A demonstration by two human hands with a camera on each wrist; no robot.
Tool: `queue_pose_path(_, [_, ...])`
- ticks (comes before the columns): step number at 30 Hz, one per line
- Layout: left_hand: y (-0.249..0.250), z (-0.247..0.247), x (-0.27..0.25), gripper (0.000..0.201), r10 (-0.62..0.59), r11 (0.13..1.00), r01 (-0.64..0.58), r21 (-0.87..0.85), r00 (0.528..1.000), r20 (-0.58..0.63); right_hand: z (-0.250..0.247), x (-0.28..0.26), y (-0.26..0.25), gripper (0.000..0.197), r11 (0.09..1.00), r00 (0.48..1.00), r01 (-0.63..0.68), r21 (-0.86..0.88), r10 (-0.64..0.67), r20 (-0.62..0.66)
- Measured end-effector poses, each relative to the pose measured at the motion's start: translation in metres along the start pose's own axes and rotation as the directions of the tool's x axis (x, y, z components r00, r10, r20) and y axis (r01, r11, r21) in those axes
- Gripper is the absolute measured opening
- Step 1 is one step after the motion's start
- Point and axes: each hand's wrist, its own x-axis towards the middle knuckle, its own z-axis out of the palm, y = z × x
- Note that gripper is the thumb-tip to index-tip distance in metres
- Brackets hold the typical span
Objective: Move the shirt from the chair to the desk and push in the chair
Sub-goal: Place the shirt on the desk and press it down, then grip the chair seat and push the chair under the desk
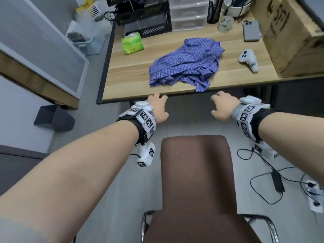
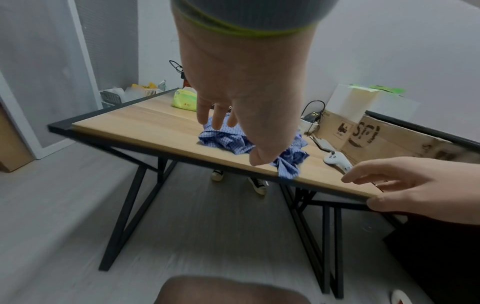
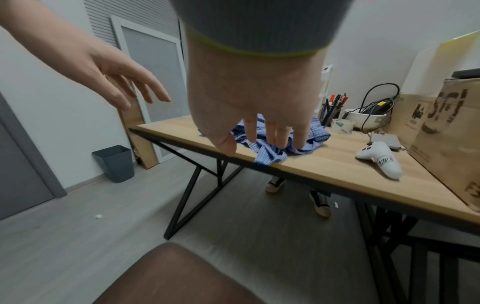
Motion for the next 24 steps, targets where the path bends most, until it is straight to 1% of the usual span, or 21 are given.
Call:
queue_pose_path(1, [0.002, 0.008, -0.013, 0.066, -0.004, 1.0, 0.004, 0.018, 0.999, 0.032, 0.007, -0.012, -0.003, 0.053, 1.0, 1.0, -0.004, 0.004, 0.004, 0.018])
queue_pose_path(4, [0.009, 0.038, -0.076, 0.06, 0.009, 0.998, -0.015, 0.054, 0.995, 0.099, 0.035, -0.069, -0.02, 0.052, 1.0, 0.997, 0.007, 0.013, -0.008, 0.073])
queue_pose_path(7, [0.013, 0.064, -0.127, 0.054, 0.01, 0.999, -0.017, 0.047, 0.989, 0.146, 0.06, -0.116, -0.038, 0.049, 1.0, 0.992, 0.021, 0.016, -0.023, 0.125])
queue_pose_path(10, [0.019, 0.084, -0.177, 0.049, -0.016, 0.999, 0.009, 0.04, 0.981, 0.192, 0.088, -0.16, -0.045, 0.049, 1.0, 0.978, 0.007, 0.011, -0.01, 0.208])
queue_pose_path(12, [0.023, 0.101, -0.205, 0.049, -0.065, 0.998, 0.067, -0.003, 0.971, 0.23, 0.105, -0.185, -0.043, 0.052, 0.999, 0.968, -0.036, 0.033, 0.027, 0.249])
queue_pose_path(15, [0.026, 0.133, -0.243, 0.051, -0.176, 0.974, 0.213, -0.081, 0.929, 0.325, 0.132, -0.22, -0.037, 0.05, 0.992, 0.948, -0.112, 0.062, 0.088, 0.306])
queue_pose_path(19, [0.037, 0.17, -0.282, 0.046, -0.264, 0.94, 0.325, -0.103, 0.886, 0.383, 0.162, -0.257, -0.021, 0.048, 0.979, 0.915, -0.195, 0.055, 0.162, 0.369])
queue_pose_path(22, [0.038, 0.189, -0.298, 0.04, -0.324, 0.903, 0.409, -0.133, 0.85, 0.415, 0.173, -0.277, -0.009, 0.035, 0.959, 0.887, -0.277, 0.054, 0.234, 0.398])
queue_pose_path(24, [0.042, 0.203, -0.31, 0.048, -0.379, 0.853, 0.489, -0.181, 0.82, 0.428, 0.181, -0.295, 0.0, 0.026, 0.945, 0.869, -0.324, 0.051, 0.276, 0.411])
